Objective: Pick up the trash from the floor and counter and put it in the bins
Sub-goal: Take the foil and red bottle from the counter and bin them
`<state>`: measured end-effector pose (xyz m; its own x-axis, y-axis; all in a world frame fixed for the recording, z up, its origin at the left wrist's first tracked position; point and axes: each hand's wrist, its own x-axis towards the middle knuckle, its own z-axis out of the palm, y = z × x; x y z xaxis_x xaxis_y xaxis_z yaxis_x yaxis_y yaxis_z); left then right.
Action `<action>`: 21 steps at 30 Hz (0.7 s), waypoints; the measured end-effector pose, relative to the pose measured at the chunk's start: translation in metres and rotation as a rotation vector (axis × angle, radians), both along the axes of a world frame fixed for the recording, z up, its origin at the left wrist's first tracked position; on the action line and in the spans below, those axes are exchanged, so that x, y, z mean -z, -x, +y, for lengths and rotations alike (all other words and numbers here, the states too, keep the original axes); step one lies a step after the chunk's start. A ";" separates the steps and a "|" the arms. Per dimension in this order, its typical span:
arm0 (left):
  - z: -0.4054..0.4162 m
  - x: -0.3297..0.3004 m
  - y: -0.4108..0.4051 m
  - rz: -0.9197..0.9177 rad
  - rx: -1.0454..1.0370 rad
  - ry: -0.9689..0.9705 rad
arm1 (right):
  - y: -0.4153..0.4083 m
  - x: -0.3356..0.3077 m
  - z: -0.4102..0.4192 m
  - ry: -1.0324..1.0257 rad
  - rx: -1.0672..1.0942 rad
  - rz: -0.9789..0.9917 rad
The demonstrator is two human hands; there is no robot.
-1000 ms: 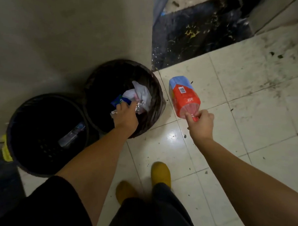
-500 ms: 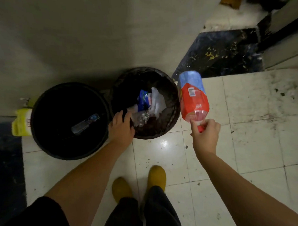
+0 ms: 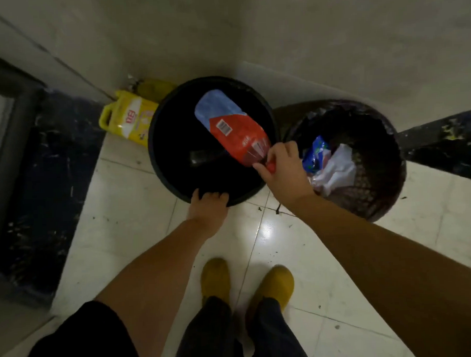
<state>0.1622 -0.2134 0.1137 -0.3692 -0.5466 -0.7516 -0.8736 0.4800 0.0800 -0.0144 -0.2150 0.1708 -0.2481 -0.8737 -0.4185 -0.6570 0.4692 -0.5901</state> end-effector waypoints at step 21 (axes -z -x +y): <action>-0.020 -0.042 -0.015 0.092 -0.006 0.040 | -0.025 0.017 -0.077 -0.274 -0.427 0.309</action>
<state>0.1774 -0.2335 0.1553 -0.4322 -0.5781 -0.6922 -0.8665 0.4788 0.1411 0.0105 -0.2920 0.1539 -0.0448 -0.7935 -0.6069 -0.9433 0.2337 -0.2359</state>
